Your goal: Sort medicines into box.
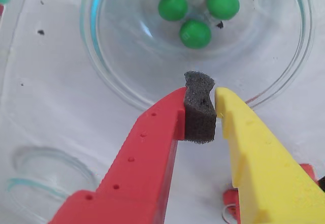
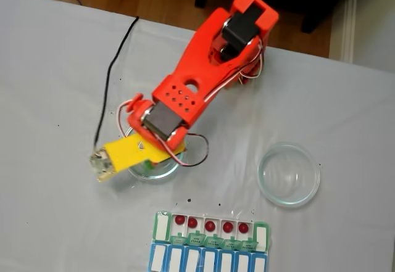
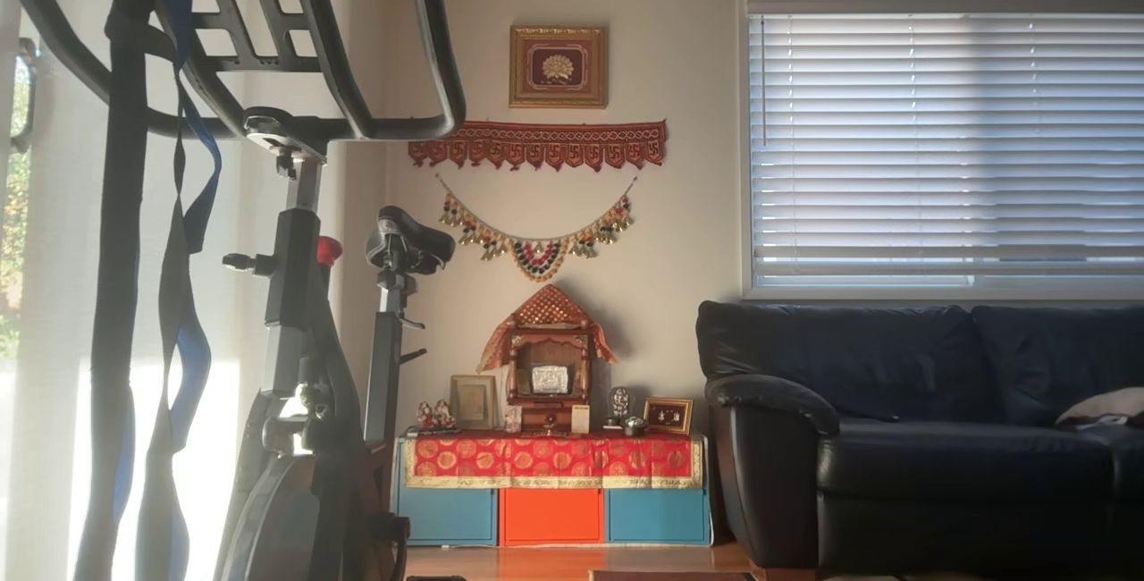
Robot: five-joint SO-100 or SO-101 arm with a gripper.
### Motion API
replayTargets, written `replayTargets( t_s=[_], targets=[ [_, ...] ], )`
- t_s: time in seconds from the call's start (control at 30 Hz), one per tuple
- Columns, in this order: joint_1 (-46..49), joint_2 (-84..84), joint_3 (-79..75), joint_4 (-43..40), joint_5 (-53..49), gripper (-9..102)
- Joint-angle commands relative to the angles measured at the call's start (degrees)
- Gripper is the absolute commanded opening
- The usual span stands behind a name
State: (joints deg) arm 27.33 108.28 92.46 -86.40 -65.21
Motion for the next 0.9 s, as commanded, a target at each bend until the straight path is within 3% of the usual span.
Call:
replayTargets(
  t_s=[0.0,0.4,0.87],
  targets=[
    [1.0,8.6,2.6,1.8,-3.2,1],
    [0.1,6.2,7.9,11.5,-6.7,2],
    [-0.4,11.2,14.3,11.9,-5.4,20]
  ],
)
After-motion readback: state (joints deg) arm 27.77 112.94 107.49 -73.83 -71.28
